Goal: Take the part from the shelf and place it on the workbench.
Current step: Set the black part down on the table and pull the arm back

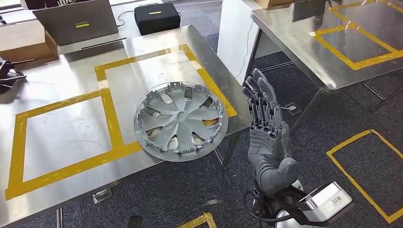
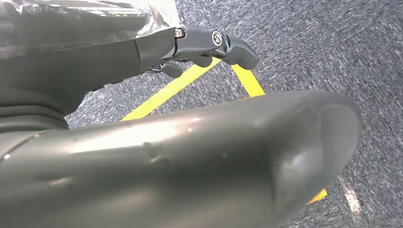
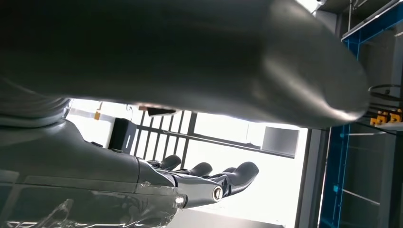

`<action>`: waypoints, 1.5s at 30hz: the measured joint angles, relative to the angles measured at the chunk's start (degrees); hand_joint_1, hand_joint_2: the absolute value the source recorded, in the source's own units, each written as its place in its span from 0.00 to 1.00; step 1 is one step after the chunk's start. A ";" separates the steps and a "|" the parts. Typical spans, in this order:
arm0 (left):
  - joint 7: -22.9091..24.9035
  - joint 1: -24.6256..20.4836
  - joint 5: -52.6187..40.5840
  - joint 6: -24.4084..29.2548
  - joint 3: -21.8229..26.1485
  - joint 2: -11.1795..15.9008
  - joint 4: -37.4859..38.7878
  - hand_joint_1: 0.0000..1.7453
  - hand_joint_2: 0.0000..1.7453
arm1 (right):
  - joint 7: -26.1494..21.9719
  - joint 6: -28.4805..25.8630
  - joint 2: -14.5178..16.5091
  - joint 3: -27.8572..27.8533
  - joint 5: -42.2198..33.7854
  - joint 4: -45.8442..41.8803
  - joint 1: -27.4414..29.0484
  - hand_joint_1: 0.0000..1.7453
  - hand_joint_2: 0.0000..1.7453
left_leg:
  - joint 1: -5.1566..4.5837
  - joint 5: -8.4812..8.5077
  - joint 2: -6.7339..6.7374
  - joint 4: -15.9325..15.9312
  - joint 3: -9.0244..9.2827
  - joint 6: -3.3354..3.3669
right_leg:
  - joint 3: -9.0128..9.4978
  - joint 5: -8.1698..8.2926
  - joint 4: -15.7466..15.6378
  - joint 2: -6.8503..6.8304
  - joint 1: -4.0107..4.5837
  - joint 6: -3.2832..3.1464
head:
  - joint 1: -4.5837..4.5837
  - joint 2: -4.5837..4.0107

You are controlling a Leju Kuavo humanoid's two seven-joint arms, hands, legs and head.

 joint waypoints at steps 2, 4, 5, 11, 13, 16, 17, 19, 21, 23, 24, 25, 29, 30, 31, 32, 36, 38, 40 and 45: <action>0.00 -0.02 0.01 0.00 0.00 0.02 0.00 0.00 0.00 | -0.10 0.03 0.00 0.01 -0.01 0.03 -0.02 0.00 0.00 | 0.13 -0.63 -0.05 0.53 -0.05 -0.75 | 3.35 3.21 -6.90 -0.01 -0.07 0.14 | 0.03 0.00; 0.00 -0.07 0.02 -0.01 0.00 0.05 0.00 0.00 0.00 | -0.32 0.07 0.04 0.03 -0.16 0.09 -0.01 0.00 0.00 | 0.02 -1.13 -0.06 1.09 -0.32 -1.59 | 5.18 3.90 -10.87 0.11 0.02 -0.43 | -0.02 0.00; 0.00 -0.10 0.02 -0.01 0.00 0.06 0.00 0.00 0.00 | -0.43 0.09 0.03 0.03 -0.26 0.13 0.01 0.00 0.00 | -0.04 -1.19 -0.06 1.16 -0.43 -1.94 | 5.25 3.45 -11.07 0.19 0.16 -0.89 | -0.10 0.00; 0.02 -0.11 0.01 0.00 -0.02 0.04 -0.02 0.00 0.00 | -0.83 0.07 0.02 0.04 -0.52 0.15 0.08 0.00 0.00 | 0.15 -6.87 0.03 10.50 -4.29 -3.10 | 5.50 3.30 -11.42 -0.21 0.19 -3.14 | -0.68 0.00; 0.02 -0.02 0.02 0.00 -0.02 0.05 -0.01 0.00 0.00 | -0.85 0.07 0.02 0.07 -0.52 0.17 0.18 0.00 0.00 | 0.15 -8.61 0.03 16.38 -7.17 -3.06 | 5.50 3.30 -11.41 -0.26 0.38 -3.31 | -0.72 0.00; 0.02 0.00 0.02 0.01 -0.02 0.08 -0.02 0.00 0.00 | -0.91 0.04 0.02 0.09 -0.55 0.19 0.32 0.00 0.00 | 0.12 -3.84 0.03 11.26 -5.12 -2.57 | 5.64 3.34 -11.34 -0.15 0.51 -3.31 | -0.73 0.00; 0.02 -0.01 0.02 0.01 -0.02 0.09 -0.02 0.00 0.00 | -0.98 0.03 0.03 0.09 -0.59 0.19 0.34 0.00 0.00 | 0.05 -2.06 0.02 7.58 -3.46 -2.37 | 5.69 3.38 -11.31 -0.12 0.56 -3.19 | -0.73 0.00; 0.01 -0.05 0.03 0.06 -0.02 0.10 -0.01 0.00 0.00 | -1.16 -0.01 0.04 0.09 -0.73 0.17 0.37 0.00 0.00 | -0.17 -0.44 -0.01 2.63 -1.42 -1.99 | 5.55 3.62 -11.27 -0.05 0.67 -2.63 | -0.71 0.00; 0.00 0.05 0.13 0.15 -0.02 0.15 0.00 0.00 0.00 | -1.32 -0.04 0.04 0.09 -0.89 0.17 0.41 0.00 0.00 | -0.40 -0.37 -0.05 1.70 -1.40 -1.53 | 5.37 4.09 -11.47 -0.04 0.65 -1.80 | -0.69 0.00; 0.00 0.15 0.21 0.20 -0.02 0.20 0.00 0.00 0.00 | -1.44 -0.10 0.04 0.07 -0.96 0.17 0.46 0.00 0.00 | -0.24 0.27 0.02 1.31 -1.56 -0.81 | 5.21 3.81 -11.35 -0.06 0.53 -1.11 | -0.65 0.00; -0.01 0.14 0.22 0.20 -0.02 0.21 0.00 0.00 0.00 | -1.49 -0.13 0.03 0.06 -0.97 0.17 0.48 0.00 0.00 | -0.12 0.61 0.09 1.08 -1.65 -0.46 | 4.75 2.71 -10.17 -0.05 0.50 -0.85 | -0.56 0.00; -0.02 0.11 0.22 0.20 -0.02 0.21 0.00 0.00 0.00 | -1.51 -0.16 0.03 0.05 -1.01 0.18 0.54 0.00 0.00 | -0.02 0.88 0.18 0.96 -1.80 -0.19 | 3.85 0.92 -7.80 -0.06 0.47 -0.65 | -0.43 0.00; -0.02 0.21 0.40 0.20 -0.02 0.27 0.00 0.00 0.00 | -1.59 -0.24 0.04 0.07 -1.14 0.28 0.86 0.00 0.00 | -0.27 1.46 0.34 1.20 -2.79 0.20 | 0.59 -4.54 3.18 -0.08 0.44 -0.19 | -0.20 0.00; -0.02 0.22 0.42 0.20 -0.02 0.29 0.00 0.00 0.00 | -1.62 -0.25 0.04 0.06 -1.15 0.33 0.89 0.00 0.00 | -0.30 1.56 0.33 1.31 -2.97 0.18 | 1.73 -3.65 1.97 -0.08 0.45 -0.26 | -0.19 0.00; -0.02 0.23 0.43 0.20 -0.02 0.30 0.00 0.00 0.00 | -1.64 -0.25 0.03 0.05 -1.15 0.36 0.90 0.00 0.00 | -0.32 1.61 0.32 1.45 -3.11 0.14 | 3.81 -2.08 -1.17 -0.08 0.47 -0.42 | -0.19 0.00; -0.02 0.22 0.43 0.19 -0.02 0.30 0.00 0.00 0.00 | -1.68 -0.25 0.03 0.05 -1.16 0.38 0.89 0.00 0.00 | -0.34 1.62 0.31 1.60 -3.24 0.02 | 6.16 -0.76 -5.05 -0.07 0.53 -0.66 | -0.19 0.00; -0.02 0.17 0.44 0.13 -0.02 0.25 0.00 0.00 0.00 | -1.81 -0.27 0.08 0.04 -1.22 0.38 0.86 0.00 0.00 | -0.52 2.04 0.30 2.06 -4.06 -1.22 | 9.58 0.63 -12.19 0.01 1.02 -1.77 | -0.26 0.00; -0.02 0.20 0.43 0.03 -0.02 0.25 0.00 0.00 0.00 | -1.83 -0.30 0.08 0.03 -1.31 0.38 0.89 0.00 0.00 | -0.42 1.81 0.29 2.17 -4.19 -1.82 | 9.44 1.12 -12.55 -0.08 0.87 -2.53 | -0.26 0.00; -0.02 0.20 0.42 0.00 -0.03 0.28 0.00 0.00 0.00 | -1.85 -0.31 0.15 0.04 -1.39 0.38 0.89 0.00 0.00 | -0.35 -0.71 0.28 4.92 -5.07 -2.37 | 9.35 1.69 -13.07 -0.31 0.59 -3.24 | -0.47 0.00; 0.01 0.32 0.42 0.00 -0.05 0.35 0.00 0.00 0.00 | -1.84 -0.31 0.17 0.08 -1.53 0.49 0.98 0.00 0.00 | -0.06 -5.87 0.30 15.95 -8.07 -3.08 | 8.38 2.32 -12.78 -0.64 0.58 -3.43 | -0.73 0.00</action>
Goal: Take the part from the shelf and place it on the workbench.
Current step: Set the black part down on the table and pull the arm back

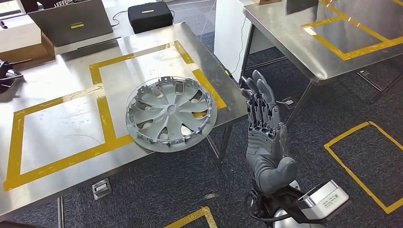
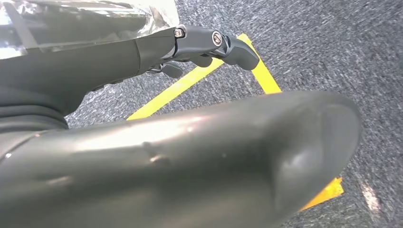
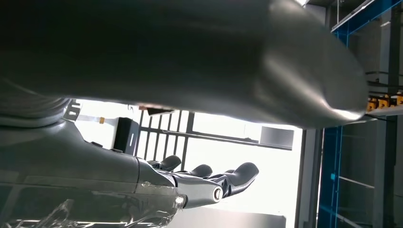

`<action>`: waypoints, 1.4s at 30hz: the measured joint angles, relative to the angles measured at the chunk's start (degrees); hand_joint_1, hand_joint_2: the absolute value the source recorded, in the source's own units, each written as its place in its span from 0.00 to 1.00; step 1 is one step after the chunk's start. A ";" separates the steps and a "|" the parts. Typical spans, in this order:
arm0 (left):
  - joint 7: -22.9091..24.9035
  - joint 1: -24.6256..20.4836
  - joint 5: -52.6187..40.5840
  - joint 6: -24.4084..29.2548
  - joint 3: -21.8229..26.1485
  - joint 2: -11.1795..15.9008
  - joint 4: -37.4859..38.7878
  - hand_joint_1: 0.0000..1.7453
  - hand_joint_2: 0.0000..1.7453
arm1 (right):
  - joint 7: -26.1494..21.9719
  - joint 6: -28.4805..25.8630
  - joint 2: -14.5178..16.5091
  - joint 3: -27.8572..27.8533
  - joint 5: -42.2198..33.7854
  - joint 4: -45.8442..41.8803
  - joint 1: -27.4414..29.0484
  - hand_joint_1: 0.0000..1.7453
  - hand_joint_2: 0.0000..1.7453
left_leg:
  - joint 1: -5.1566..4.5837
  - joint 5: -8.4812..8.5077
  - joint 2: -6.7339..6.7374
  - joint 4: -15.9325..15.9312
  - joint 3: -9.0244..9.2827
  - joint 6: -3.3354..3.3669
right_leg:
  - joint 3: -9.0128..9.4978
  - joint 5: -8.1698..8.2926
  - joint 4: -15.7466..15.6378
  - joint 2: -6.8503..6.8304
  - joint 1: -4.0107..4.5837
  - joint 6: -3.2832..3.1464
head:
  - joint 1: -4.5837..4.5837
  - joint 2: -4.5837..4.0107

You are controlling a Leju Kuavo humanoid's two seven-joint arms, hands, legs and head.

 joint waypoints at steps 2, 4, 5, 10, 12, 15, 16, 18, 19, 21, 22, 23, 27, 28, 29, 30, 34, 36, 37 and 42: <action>0.05 -0.01 0.00 0.00 -0.01 0.03 0.00 0.00 0.00 | -0.01 -0.02 0.00 0.01 0.00 0.03 0.02 0.00 0.00 | 0.08 3.37 0.00 -6.50 3.79 0.07 | -0.26 0.10 0.33 0.01 -0.08 0.25 | -0.01 0.00; 0.19 -0.11 0.00 -0.01 -0.02 0.06 0.00 0.00 0.00 | -0.05 -0.08 0.00 -0.01 0.00 0.02 0.02 0.00 0.00 | -0.03 5.30 -0.04 -12.80 6.93 0.45 | -0.61 0.26 0.71 0.03 0.08 0.82 | -0.02 0.00; 0.29 -0.14 0.01 -0.01 -0.02 0.07 0.00 0.00 0.00 | -0.08 -0.14 0.00 -0.02 -0.01 0.02 0.03 0.00 0.00 | -0.13 5.42 -0.06 -14.12 7.40 0.77 | -0.83 0.43 0.80 0.05 0.15 1.21 | -0.01 0.00; 0.49 -0.01 0.02 0.01 -0.09 0.10 -0.02 0.00 0.00 | -0.20 -0.45 -0.03 -0.13 -0.17 0.01 0.17 0.00 0.00 | -0.10 6.47 0.10 -14.77 6.55 2.97 | -2.33 -1.34 3.15 0.22 0.00 2.77 | 0.27 0.00; 0.49 -0.08 0.03 0.01 -0.11 0.10 -0.02 0.00 0.00 | -0.25 -0.54 -0.04 -0.17 -0.22 0.02 0.35 0.00 0.00 | -0.15 6.95 0.19 -14.79 5.96 3.47 | -4.80 -5.61 9.74 0.28 -0.03 3.04 | 0.54 0.00; 0.49 0.01 0.06 0.04 -0.13 0.14 -0.02 0.00 0.00 | -0.31 -0.68 -0.07 -0.17 -0.45 0.04 0.68 0.00 0.00 | -0.47 7.43 0.22 -14.59 5.12 3.69 | -6.33 -7.62 15.79 0.29 0.01 2.93 | 0.58 0.00; 0.49 0.03 0.07 0.04 -0.14 0.15 -0.02 0.00 0.00 | -0.35 -0.72 -0.07 -0.17 -0.52 0.04 0.71 0.00 0.00 | -0.57 7.51 0.22 -14.48 4.94 3.67 | -4.93 -6.25 13.82 0.29 0.07 2.69 | 0.58 0.00; 0.50 0.01 0.10 0.04 -0.16 0.14 -0.05 0.00 0.00 | -0.45 -0.73 -0.08 -0.20 -0.55 0.03 0.71 0.00 0.00 | -0.73 7.62 0.21 -14.25 4.71 3.51 | -0.52 -3.04 6.22 0.30 0.39 1.91 | 0.56 0.00; 0.50 -0.04 0.10 0.04 -0.16 0.13 -0.07 0.00 0.00 | -0.52 -0.74 -0.07 -0.22 -0.55 0.02 0.68 0.00 0.00 | -0.80 7.71 0.21 -14.11 4.51 3.31 | 1.14 -2.17 2.93 0.32 0.58 1.55 | 0.55 0.00; 0.50 -0.13 0.11 0.03 -0.17 0.09 -0.12 0.00 0.00 | -0.61 -0.77 -0.05 -0.24 -0.56 -0.01 0.70 0.00 0.00 | -0.82 8.07 0.24 -13.95 3.96 2.65 | 2.03 -2.02 0.38 0.38 0.91 1.05 | 0.50 0.00; 0.51 -0.14 0.12 0.03 -0.17 0.07 -0.14 0.00 0.00 | -0.63 -0.79 -0.08 -0.26 -0.56 -0.02 0.73 0.00 0.00 | -0.76 8.27 0.25 -13.93 3.77 2.31 | 1.87 -1.84 0.09 0.42 0.99 0.84 | 0.52 0.00; 0.51 -0.13 0.13 0.03 -0.18 0.06 -0.15 0.00 0.00 | -0.63 -0.80 -0.09 -0.27 -0.57 -0.02 0.76 0.00 0.00 | -0.68 8.15 0.21 -13.82 3.64 1.99 | 1.75 -1.56 -0.08 0.38 0.89 0.52 | 0.53 0.00; 0.51 -0.12 0.13 0.09 -0.21 0.13 -0.15 0.00 0.00 | -0.65 -0.83 -0.07 -0.28 -0.57 0.00 0.80 0.00 0.00 | -0.50 2.13 0.03 -5.80 1.02 0.76 | 1.37 -0.50 -0.81 0.03 0.43 -0.52 | 0.14 0.00; 0.51 -0.09 0.13 0.09 -0.21 0.15 -0.15 0.00 0.00 | -0.66 -0.83 -0.07 -0.28 -0.56 0.01 0.84 0.00 0.00 | -0.38 0.35 0.03 -2.30 -0.12 0.55 | 1.15 -0.37 -0.74 -0.03 0.42 -0.58 | 0.04 0.00; 0.51 -0.05 0.13 0.09 -0.21 0.16 -0.15 0.00 0.00 | -0.66 -0.84 -0.07 -0.27 -0.56 0.02 0.88 0.00 0.00 | -0.27 -0.63 0.03 0.19 -0.82 0.39 | 0.91 -0.26 -0.65 -0.07 0.41 -0.54 | 0.02 0.00; 0.51 -0.02 0.13 0.09 -0.21 0.17 -0.15 0.00 0.00 | -0.66 -0.84 -0.07 -0.27 -0.56 0.02 0.91 0.00 0.00 | -0.20 -0.45 0.04 0.68 -0.60 0.30 | 0.68 -0.15 -0.53 -0.09 0.38 -0.47 | 0.01 0.00; 0.51 -0.09 0.13 0.11 -0.21 0.19 -0.15 0.00 0.00 | -0.66 -0.85 -0.07 -0.27 -0.57 0.03 0.95 0.00 0.00 | -0.09 5.13 0.01 -11.54 6.60 0.48 | 0.02 0.11 0.16 -0.04 0.36 0.18 | -0.02 0.00; 0.53 -0.16 0.18 0.16 -0.21 0.20 -0.15 0.00 0.00 | -0.67 -0.86 -0.07 -0.28 -0.57 0.02 0.95 0.00 0.00 | -0.28 5.41 -0.02 -14.31 7.59 1.10 | -0.53 0.43 0.45 -0.03 0.51 0.93 | -0.01 0.00; 0.58 -0.13 0.21 0.20 -0.21 0.20 -0.15 0.00 0.00 | -0.68 -0.86 -0.07 -0.28 -0.57 0.02 0.95 0.00 0.00 | -0.35 5.55 -0.02 -14.56 7.38 1.52 | -0.77 0.67 0.48 -0.02 0.54 1.34 | 0.02 0.00; 0.78 -0.11 0.26 0.28 -0.24 0.19 -0.15 0.00 0.00 | -0.79 -0.92 -0.08 -0.49 -1.10 0.03 1.04 0.00 0.00 | -0.15 6.77 0.20 -14.84 6.21 3.43 | -3.71 -4.59 7.38 0.02 0.30 2.78 | 0.51 0.00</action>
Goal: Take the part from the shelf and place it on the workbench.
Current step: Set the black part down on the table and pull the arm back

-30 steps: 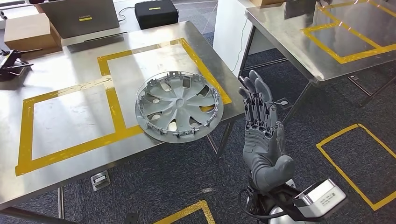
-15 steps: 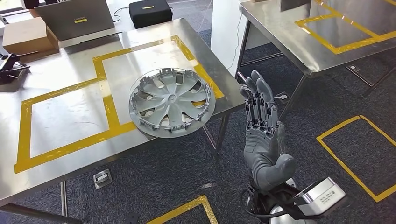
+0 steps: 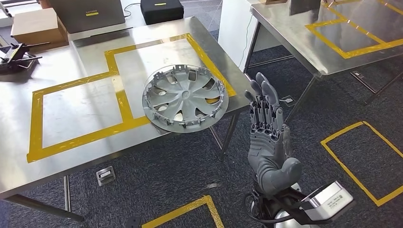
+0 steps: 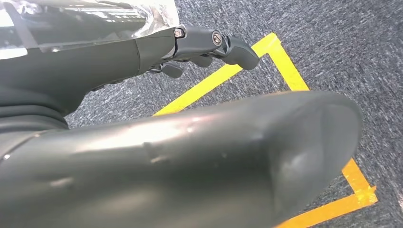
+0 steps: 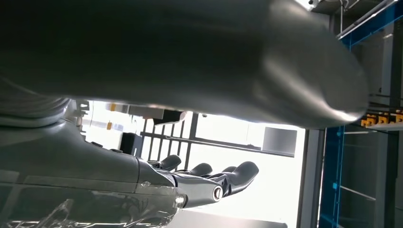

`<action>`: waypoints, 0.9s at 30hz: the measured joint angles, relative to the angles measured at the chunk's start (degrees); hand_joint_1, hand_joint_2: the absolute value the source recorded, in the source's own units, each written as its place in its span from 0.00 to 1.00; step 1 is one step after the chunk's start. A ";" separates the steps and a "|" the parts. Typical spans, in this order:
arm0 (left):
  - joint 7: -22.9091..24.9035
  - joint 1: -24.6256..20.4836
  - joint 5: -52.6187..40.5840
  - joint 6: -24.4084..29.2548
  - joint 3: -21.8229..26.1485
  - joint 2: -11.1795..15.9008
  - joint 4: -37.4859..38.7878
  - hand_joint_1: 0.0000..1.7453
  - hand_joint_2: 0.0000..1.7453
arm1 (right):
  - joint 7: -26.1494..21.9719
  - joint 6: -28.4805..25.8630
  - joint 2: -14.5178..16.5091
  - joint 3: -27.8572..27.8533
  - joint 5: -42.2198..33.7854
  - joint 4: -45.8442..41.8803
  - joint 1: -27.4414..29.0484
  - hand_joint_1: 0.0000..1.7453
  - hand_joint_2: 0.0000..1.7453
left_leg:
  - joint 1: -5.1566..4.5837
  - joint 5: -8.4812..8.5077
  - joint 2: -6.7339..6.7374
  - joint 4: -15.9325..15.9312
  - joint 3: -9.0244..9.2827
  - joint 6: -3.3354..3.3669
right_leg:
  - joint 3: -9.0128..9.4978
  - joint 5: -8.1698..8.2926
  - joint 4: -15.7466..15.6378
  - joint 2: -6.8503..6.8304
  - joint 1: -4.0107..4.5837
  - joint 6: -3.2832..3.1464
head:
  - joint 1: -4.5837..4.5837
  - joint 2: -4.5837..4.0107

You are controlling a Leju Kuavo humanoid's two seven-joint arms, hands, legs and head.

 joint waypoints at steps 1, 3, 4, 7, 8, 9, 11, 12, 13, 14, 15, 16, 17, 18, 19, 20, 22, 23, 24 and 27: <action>0.00 -0.01 0.00 0.02 -0.01 0.01 0.00 0.00 0.00 | -0.02 -0.01 0.00 -0.03 -0.07 0.03 0.07 0.00 0.00 | -0.08 0.18 0.03 0.03 -0.29 0.17 | -1.31 -1.96 3.68 0.00 -0.03 0.09 | 0.09 0.00; 0.00 0.03 0.00 0.04 -0.02 0.03 0.00 0.00 0.00 | -0.04 -0.01 -0.01 -0.04 -0.14 0.09 0.28 0.00 0.00 | -0.25 0.48 0.06 0.16 -0.81 0.28 | -2.47 -3.37 7.98 0.00 -0.03 0.05 | 0.11 0.00; 0.00 0.05 0.00 0.04 -0.03 0.03 0.00 0.00 0.00 | -0.04 -0.01 -0.01 -0.05 -0.16 0.11 0.35 0.00 0.00 | -0.33 0.58 0.06 0.27 -1.00 0.27 | -1.63 -2.47 7.13 0.01 -0.02 -0.10 | 0.12 0.00; 0.00 0.01 0.00 0.04 -0.03 -0.01 0.00 0.00 0.00 | -0.05 0.00 -0.01 -0.10 -0.25 0.11 0.36 0.00 0.00 | -0.55 0.74 0.05 0.61 -1.34 0.00 | 4.17 2.03 -3.06 0.02 0.21 -0.91 | 0.15 0.00; 0.00 -0.03 0.00 0.04 -0.03 -0.02 0.00 0.00 0.00 | -0.07 0.00 -0.01 -0.12 -0.29 0.11 0.34 0.00 0.00 | -0.62 0.86 0.05 0.71 -1.56 -0.26 | 5.36 2.60 -5.60 0.02 0.35 -1.18 | 0.15 0.00; 0.00 -0.07 0.00 0.03 -0.04 -0.03 -0.01 0.00 0.00 | -0.09 0.00 -0.01 -0.13 -0.33 0.11 0.35 0.00 0.00 | -0.65 1.04 0.06 0.77 -1.82 -0.61 | 5.78 2.66 -6.85 0.04 0.50 -1.41 | 0.12 0.00; 0.01 -0.09 0.00 0.02 -0.09 -0.05 -0.02 0.00 0.00 | -0.11 0.00 -0.03 -0.18 -0.36 0.12 0.37 0.00 0.00 | -0.58 1.38 0.09 0.73 -2.24 -1.36 | 5.58 2.89 -7.45 0.04 0.60 -2.01 | 0.13 0.00; 0.01 -0.09 0.00 0.02 -0.12 -0.05 -0.02 0.00 0.00 | -0.11 0.00 -0.03 -0.21 -0.37 0.12 0.38 0.00 0.00 | -0.53 1.15 0.09 0.81 -2.34 -1.72 | 5.49 3.21 -7.69 0.00 0.51 -2.38 | 0.10 0.00; 0.01 -0.08 0.00 0.02 -0.14 -0.05 -0.02 0.00 0.00 | -0.11 0.01 -0.03 -0.24 -0.37 0.12 0.35 0.00 0.00 | -0.49 0.33 0.07 1.46 -2.57 -2.06 | 5.43 3.53 -7.97 -0.07 0.36 -2.74 | 0.03 0.00; 0.00 -0.09 0.00 0.03 -0.14 -0.04 -0.02 0.00 0.00 | -0.11 0.01 -0.02 -0.25 -0.37 0.11 0.34 0.00 0.00 | -0.43 -1.19 0.06 3.19 -3.16 -2.38 | 5.35 3.83 -8.20 -0.16 0.20 -3.06 | -0.11 0.00; 0.01 -0.08 0.00 0.03 -0.15 -0.03 -0.02 0.00 0.00 | -0.11 0.02 -0.01 -0.25 -0.37 0.11 0.35 0.00 0.00 | -0.34 -3.21 0.05 6.08 -4.13 -2.66 | 5.20 4.00 -8.24 -0.24 0.15 -3.23 | -0.25 0.00; 0.01 -0.05 0.00 0.03 -0.15 -0.02 -0.02 0.00 0.00 | -0.10 0.03 -0.01 -0.25 -0.37 0.12 0.38 0.00 0.00 | -0.24 -5.25 0.05 9.71 -5.34 -2.90 | 5.00 4.12 -8.18 -0.30 0.14 -3.33 | -0.36 0.00; 0.02 -0.02 0.00 0.03 -0.17 -0.01 -0.02 0.00 0.00 | -0.10 0.03 -0.01 -0.24 -0.37 0.13 0.40 0.00 0.00 | -0.14 -6.68 0.05 12.94 -6.36 -3.09 | 4.77 4.23 -8.08 -0.34 0.14 -3.37 | -0.39 0.00; 0.02 0.01 0.00 0.03 -0.20 0.01 -0.02 0.00 0.00 | -0.09 0.03 -0.01 -0.24 -0.37 0.15 0.42 0.00 0.00 | -0.06 -7.13 0.05 14.77 -6.73 -3.23 | 4.54 4.33 -7.95 -0.36 0.14 -3.36 | -0.40 0.00; 0.02 0.03 0.00 0.03 -0.22 0.02 -0.02 0.00 0.00 | -0.09 0.02 -0.01 -0.23 -0.37 0.16 0.43 0.00 0.00 | 0.02 -6.45 0.06 14.45 -6.13 -3.31 | 4.32 4.42 -7.79 -0.35 0.11 -3.29 | -0.40 0.00; 0.02 0.02 0.00 0.03 -0.24 0.03 -0.02 0.00 0.00 | -0.09 0.02 -0.01 -0.22 -0.37 0.17 0.43 0.00 0.00 | 0.09 -4.92 0.06 12.05 -4.58 -3.32 | 4.14 4.49 -7.59 -0.33 0.06 -3.21 | -0.41 0.00; 0.02 -0.03 0.00 0.04 -0.27 0.04 -0.02 0.00 0.00 | -0.09 0.02 -0.01 -0.23 -0.37 0.16 0.42 0.00 0.00 | 0.10 -1.97 0.02 4.82 -0.63 -3.15 | 3.79 4.54 -7.10 -0.28 0.07 -2.83 | -0.43 0.00; 0.02 -0.09 -0.01 0.04 -0.30 0.04 -0.02 0.00 0.00 | -0.09 0.03 -0.01 -0.24 -0.37 0.16 0.40 0.00 0.00 | 0.03 -1.31 -0.02 2.20 0.62 -2.87 | 3.52 4.63 -6.85 -0.26 0.14 -2.52 | -0.45 0.00; 0.02 -0.13 -0.01 0.04 -0.33 0.04 -0.02 0.00 0.00 | -0.09 0.03 -0.01 -0.25 -0.37 0.16 0.39 0.00 0.00 | -0.06 -1.17 -0.06 0.83 1.10 -2.52 | 3.22 4.77 -6.67 -0.25 0.21 -2.14 | -0.44 0.00; 0.02 -0.09 -0.02 0.04 -0.39 0.03 -0.02 0.00 0.00 | -0.09 0.02 -0.01 -0.29 -0.37 0.15 0.39 0.00 0.00 | -0.15 -0.76 -0.07 0.42 0.54 -1.12 | 2.59 5.13 -6.60 -0.25 0.15 -0.98 | -0.39 0.00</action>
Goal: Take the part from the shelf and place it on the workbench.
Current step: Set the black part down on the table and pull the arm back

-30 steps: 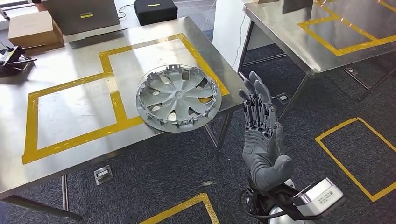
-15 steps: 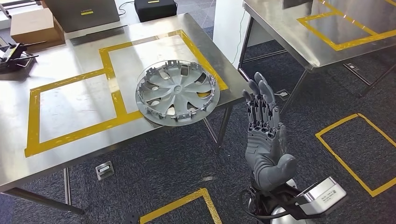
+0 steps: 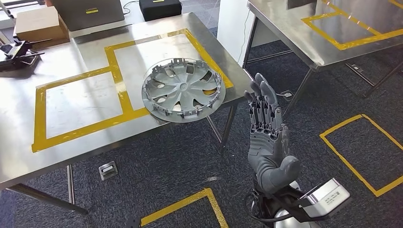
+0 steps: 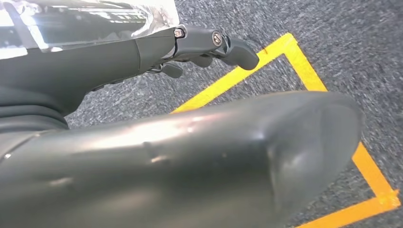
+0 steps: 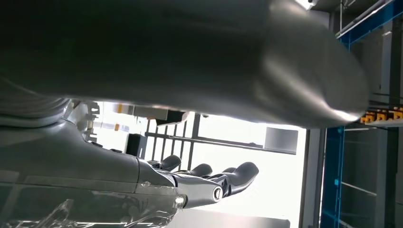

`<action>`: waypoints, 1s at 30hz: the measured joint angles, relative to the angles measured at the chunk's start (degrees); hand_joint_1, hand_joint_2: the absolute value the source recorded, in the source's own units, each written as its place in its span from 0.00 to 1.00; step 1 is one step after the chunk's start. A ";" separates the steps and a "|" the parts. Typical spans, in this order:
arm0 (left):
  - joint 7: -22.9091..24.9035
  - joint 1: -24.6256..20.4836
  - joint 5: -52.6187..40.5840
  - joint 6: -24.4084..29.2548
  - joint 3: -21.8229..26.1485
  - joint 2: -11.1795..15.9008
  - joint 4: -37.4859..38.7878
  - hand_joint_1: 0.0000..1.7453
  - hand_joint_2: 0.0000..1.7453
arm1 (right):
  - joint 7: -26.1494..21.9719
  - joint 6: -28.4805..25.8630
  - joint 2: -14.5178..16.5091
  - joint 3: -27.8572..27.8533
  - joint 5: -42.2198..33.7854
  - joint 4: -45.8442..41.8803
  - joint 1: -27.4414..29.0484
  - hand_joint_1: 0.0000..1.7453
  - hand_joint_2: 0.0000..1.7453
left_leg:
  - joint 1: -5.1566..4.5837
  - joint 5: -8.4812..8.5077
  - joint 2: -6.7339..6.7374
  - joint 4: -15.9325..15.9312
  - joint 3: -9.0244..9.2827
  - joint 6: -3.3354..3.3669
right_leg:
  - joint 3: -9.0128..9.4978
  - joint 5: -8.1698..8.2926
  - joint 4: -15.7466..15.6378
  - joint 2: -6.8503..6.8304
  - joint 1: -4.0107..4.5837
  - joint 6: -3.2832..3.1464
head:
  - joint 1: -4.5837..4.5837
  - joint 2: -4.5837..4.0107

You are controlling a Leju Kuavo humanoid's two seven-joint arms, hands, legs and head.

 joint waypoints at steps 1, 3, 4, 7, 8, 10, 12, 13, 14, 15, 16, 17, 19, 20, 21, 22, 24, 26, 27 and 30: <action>0.00 -0.01 0.00 0.00 -0.01 -0.01 0.00 0.00 0.00 | 0.00 0.01 0.00 -0.04 0.00 0.00 -0.01 0.00 0.00 | 0.09 0.31 0.04 -0.11 -0.20 0.47 | -0.29 -0.71 0.62 0.02 -0.05 0.32 | 0.08 0.00; 0.00 -0.11 -0.01 0.00 -0.03 -0.04 0.00 0.00 0.00 | -0.01 0.01 0.00 -0.12 0.00 0.01 0.00 0.00 0.00 | 0.23 0.88 0.15 -0.27 -0.72 1.20 | -1.92 -4.21 5.01 0.07 -0.16 0.78 | 0.35 0.00; 0.00 -0.13 -0.02 0.00 -0.04 -0.04 0.00 0.00 0.00 | -0.01 0.01 -0.01 -0.15 0.00 0.01 0.03 0.00 0.00 | 0.19 1.08 0.17 -0.25 -1.03 1.38 | -3.11 -6.33 8.45 0.07 -0.21 0.93 | 0.48 0.00; 0.00 -0.11 -0.02 0.00 -0.07 -0.02 0.00 0.00 0.00 | -0.01 0.00 -0.03 -0.17 0.00 0.04 0.12 0.00 0.00 | 0.04 1.61 0.19 -0.05 -1.92 1.45 | -4.13 -8.24 13.70 0.07 -0.26 1.00 | 0.52 0.00; 0.00 -0.11 -0.02 0.00 -0.08 -0.02 0.00 0.00 0.00 | 0.00 0.00 -0.03 -0.18 0.00 0.05 0.12 0.00 0.00 | 0.02 1.73 0.19 0.07 -2.18 1.39 | -2.74 -6.94 11.76 0.07 -0.25 0.87 | 0.53 0.00; 0.00 -0.12 -0.02 0.00 -0.08 -0.03 0.00 0.00 0.00 | 0.00 0.00 -0.03 -0.21 0.00 0.05 0.06 0.00 0.00 | -0.04 1.93 0.18 0.28 -2.58 1.12 | 1.31 -3.98 4.92 0.07 -0.17 0.42 | 0.54 0.00; 0.00 -0.19 -0.02 0.00 -0.09 -0.04 0.00 0.00 0.00 | -0.01 0.00 -0.01 -0.23 -0.01 0.04 -0.04 0.00 0.00 | -0.17 2.25 0.18 0.49 -3.06 0.55 | 3.55 -2.89 0.31 0.06 0.05 -0.07 | 0.51 0.00; 0.00 -0.22 -0.02 -0.01 -0.10 -0.05 -0.01 0.00 0.00 | -0.01 0.00 -0.02 -0.24 -0.01 0.03 -0.05 0.00 0.00 | -0.19 2.49 0.20 0.53 -3.32 0.16 | 3.60 -3.02 -0.28 0.06 0.19 -0.30 | 0.50 0.00; 0.00 -0.23 -0.02 -0.01 -0.10 -0.07 -0.01 0.00 0.00 | -0.01 0.00 -0.05 -0.26 -0.01 0.02 -0.04 0.00 0.00 | -0.16 2.74 0.21 0.54 -3.53 -0.23 | 3.38 -2.82 -0.50 0.07 0.31 -0.57 | 0.51 0.00; 0.00 -0.21 -0.02 -0.02 -0.11 -0.06 -0.02 0.00 0.00 | 0.00 0.00 -0.08 -0.27 0.00 0.01 -0.04 0.00 0.00 | -0.06 2.79 0.21 0.55 -3.71 -0.59 | 3.20 -2.58 -0.67 0.04 0.22 -0.99 | 0.50 0.00; 0.00 -0.18 -0.02 -0.02 -0.11 -0.05 -0.02 0.00 0.00 | 0.00 0.00 -0.11 -0.29 -0.01 0.00 -0.04 0.00 0.00 | -0.02 2.35 0.19 0.85 -3.87 -0.91 | 3.11 -2.26 -0.91 0.00 0.12 -1.39 | 0.49 0.00; 0.00 -0.17 -0.01 -0.02 -0.12 -0.03 -0.02 0.00 0.00 | 0.00 0.00 -0.14 -0.31 -0.01 -0.02 -0.08 0.00 0.00 | 0.01 1.24 0.16 1.94 -4.27 -1.20 | 3.02 -1.92 -1.16 -0.07 -0.01 -1.80 | 0.39 0.00; 0.00 -0.15 0.03 -0.02 -0.13 -0.01 -0.02 0.00 0.00 | 0.00 0.00 -0.13 -0.30 -0.02 -0.02 -0.05 0.00 0.00 | 0.11 -2.67 0.12 7.38 -6.07 -1.68 | 2.75 -1.42 -1.39 -0.20 -0.09 -2.33 | 0.14 0.00; 0.00 -0.12 0.06 -0.02 -0.13 -0.01 -0.02 0.00 0.00 | 0.00 0.00 -0.13 -0.29 -0.02 -0.02 -0.01 0.00 0.00 | 0.17 -4.59 0.12 10.99 -7.24 -1.84 | 2.53 -1.27 -1.31 -0.23 -0.05 -2.46 | 0.02 0.00; 0.00 -0.08 0.09 -0.02 -0.13 -0.01 -0.02 0.00 0.00 | 0.01 0.00 -0.13 -0.27 -0.02 -0.02 0.03 0.00 0.00 | 0.21 -5.76 0.13 13.84 -8.01 -1.94 | 2.29 -1.16 -1.19 -0.25 0.00 -2.50 | -0.02 0.00; 0.00 -0.05 0.12 -0.02 -0.14 -0.01 -0.02 0.00 0.00 | 0.01 0.00 -0.13 -0.26 -0.02 -0.02 0.06 0.00 0.00 | 0.22 -5.90 0.13 14.98 -8.01 -1.98 | 2.03 -1.05 -1.02 -0.23 0.03 -2.51 | -0.04 0.00; 0.00 -0.04 0.15 -0.02 -0.15 -0.01 -0.02 0.00 0.00 | 0.02 0.00 -0.13 -0.26 -0.02 -0.02 0.08 0.00 0.00 | 0.22 -3.27 0.12 10.97 -5.10 -1.84 | 1.55 -0.94 -0.54 -0.15 0.05 -2.43 | -0.05 0.00; 0.00 -0.13 0.15 -0.02 -0.14 0.00 -0.02 0.00 0.00 | 0.02 0.00 -0.13 -0.26 -0.02 -0.03 0.06 0.00 0.00 | 0.08 -0.76 0.09 3.76 -1.06 -1.44 | 1.17 -0.86 -0.09 -0.08 0.11 -2.13 | -0.05 0.00; 0.00 -0.19 0.15 -0.02 -0.14 0.01 -0.03 0.00 0.00 | 0.02 0.00 -0.13 -0.26 -0.02 -0.04 0.03 0.00 0.00 | -0.03 -0.25 0.07 1.48 -0.01 -1.16 | 0.92 -0.73 0.07 -0.06 0.17 -1.83 | -0.04 0.00; 0.00 -0.12 0.18 -0.01 -0.13 0.03 -0.04 0.00 0.00 | 0.01 0.02 -0.13 -0.27 -0.08 -0.04 -0.01 0.00 0.00 | -0.31 0.20 0.03 0.12 -0.11 -0.18 | 0.32 -0.04 0.06 -0.06 0.16 -0.67 | -0.01 0.00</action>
